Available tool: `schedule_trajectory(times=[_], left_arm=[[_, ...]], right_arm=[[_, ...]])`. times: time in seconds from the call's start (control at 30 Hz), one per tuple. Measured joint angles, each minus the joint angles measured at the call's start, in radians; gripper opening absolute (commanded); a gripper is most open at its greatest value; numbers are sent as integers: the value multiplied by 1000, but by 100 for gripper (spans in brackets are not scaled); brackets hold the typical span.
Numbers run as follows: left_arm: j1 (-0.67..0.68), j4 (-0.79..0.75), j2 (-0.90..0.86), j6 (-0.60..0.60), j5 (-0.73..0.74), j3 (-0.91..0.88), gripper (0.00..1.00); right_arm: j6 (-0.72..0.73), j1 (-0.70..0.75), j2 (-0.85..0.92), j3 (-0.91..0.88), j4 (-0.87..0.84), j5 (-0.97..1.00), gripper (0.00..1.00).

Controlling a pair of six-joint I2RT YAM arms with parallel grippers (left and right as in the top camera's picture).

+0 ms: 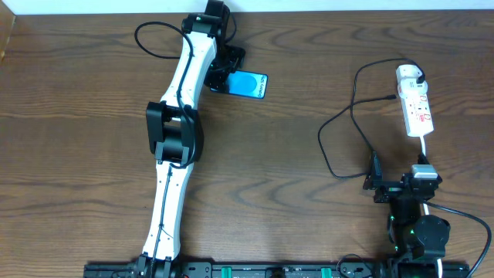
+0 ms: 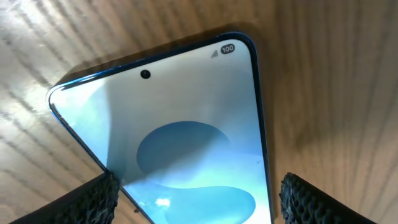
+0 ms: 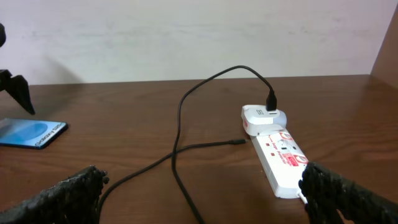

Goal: Plug charger to phone and switch on socket

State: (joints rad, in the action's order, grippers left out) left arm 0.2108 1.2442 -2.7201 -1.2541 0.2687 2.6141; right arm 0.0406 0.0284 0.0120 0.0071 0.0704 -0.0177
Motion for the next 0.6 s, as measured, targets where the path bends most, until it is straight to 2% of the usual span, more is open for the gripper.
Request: schedule_trajectory(times=[0.6], left_arm=[[-12, 58, -11, -11, 48, 18, 84]], right_arm=[[0, 0, 0, 0, 0, 0, 99]])
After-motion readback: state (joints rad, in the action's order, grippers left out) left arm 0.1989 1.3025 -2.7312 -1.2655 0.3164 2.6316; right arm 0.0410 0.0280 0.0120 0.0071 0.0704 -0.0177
